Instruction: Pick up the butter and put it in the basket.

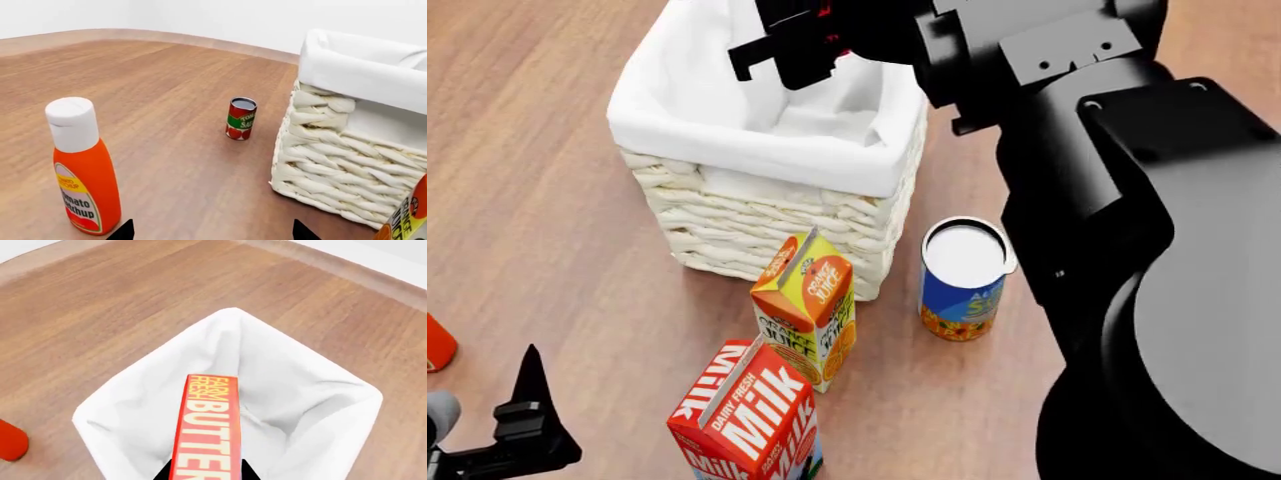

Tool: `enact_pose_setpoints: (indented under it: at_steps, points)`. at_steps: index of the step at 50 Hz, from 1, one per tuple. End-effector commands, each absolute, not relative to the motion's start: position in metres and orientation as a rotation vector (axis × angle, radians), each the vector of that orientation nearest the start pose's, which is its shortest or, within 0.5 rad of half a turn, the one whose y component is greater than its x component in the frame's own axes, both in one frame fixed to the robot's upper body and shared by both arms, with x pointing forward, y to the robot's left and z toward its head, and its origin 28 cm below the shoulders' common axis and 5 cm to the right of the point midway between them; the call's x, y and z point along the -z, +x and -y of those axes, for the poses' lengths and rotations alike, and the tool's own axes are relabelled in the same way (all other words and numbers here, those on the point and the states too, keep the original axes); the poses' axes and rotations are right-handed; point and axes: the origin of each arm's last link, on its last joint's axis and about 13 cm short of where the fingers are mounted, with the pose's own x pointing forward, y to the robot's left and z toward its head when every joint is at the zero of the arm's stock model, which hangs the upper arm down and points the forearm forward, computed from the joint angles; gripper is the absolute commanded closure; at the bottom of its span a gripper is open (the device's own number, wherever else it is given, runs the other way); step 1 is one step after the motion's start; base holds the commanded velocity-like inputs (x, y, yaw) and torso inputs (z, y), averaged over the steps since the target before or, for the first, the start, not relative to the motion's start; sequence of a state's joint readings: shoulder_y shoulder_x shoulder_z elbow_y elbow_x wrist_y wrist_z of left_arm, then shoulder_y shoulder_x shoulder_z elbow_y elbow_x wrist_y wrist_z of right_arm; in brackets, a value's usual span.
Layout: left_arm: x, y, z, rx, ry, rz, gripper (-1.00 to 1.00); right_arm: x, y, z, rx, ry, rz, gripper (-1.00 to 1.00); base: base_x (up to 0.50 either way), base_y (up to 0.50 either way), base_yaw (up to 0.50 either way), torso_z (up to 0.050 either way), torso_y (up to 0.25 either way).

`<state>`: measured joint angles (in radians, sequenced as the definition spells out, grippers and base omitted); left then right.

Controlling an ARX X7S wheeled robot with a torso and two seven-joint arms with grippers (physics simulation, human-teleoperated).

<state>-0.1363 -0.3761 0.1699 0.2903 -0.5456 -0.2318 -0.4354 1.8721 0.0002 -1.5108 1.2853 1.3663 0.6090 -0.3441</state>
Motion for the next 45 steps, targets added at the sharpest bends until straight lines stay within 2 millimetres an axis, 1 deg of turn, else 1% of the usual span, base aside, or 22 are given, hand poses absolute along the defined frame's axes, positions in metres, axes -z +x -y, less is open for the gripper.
enact_pose_setpoints:
  at_steps: [1,20,27,28,45]
  points:
    - [-0.0892,0.2307,-0.2346,-0.128,-0.154,0.059,-1.0,-0.3585,0.4117,0.0611,-0.613,-0.197,-0.288,1.0,0.0,0.0,0.0,0.0,0.0]
    - [-0.09,0.2295,-0.2349,-0.136,-0.155,0.054,-1.0,-0.3517,0.4129,0.0612,-0.636,-0.174,-0.304,1.0,0.0,0.0,0.0,0.001,0.001]
    - [-0.0902,0.2295,-0.2352,-0.134,-0.154,0.056,-1.0,-0.354,0.4125,0.0612,-0.626,-0.182,-0.298,1.0,0.0,0.0,0.0,0.0,0.001]
    - [-0.0903,0.2293,-0.2353,-0.134,-0.153,0.058,-1.0,-0.3545,0.4126,0.0614,-0.619,-0.182,-0.295,-1.0,0.0,0.0,0.0,0.0,0.0]
    - [-0.0898,0.2293,-0.2352,-0.131,-0.151,0.058,-1.0,-0.3585,0.4156,0.0626,-0.598,-0.178,-0.217,-1.0,0.0,0.0,0.0,0.0,0.0]
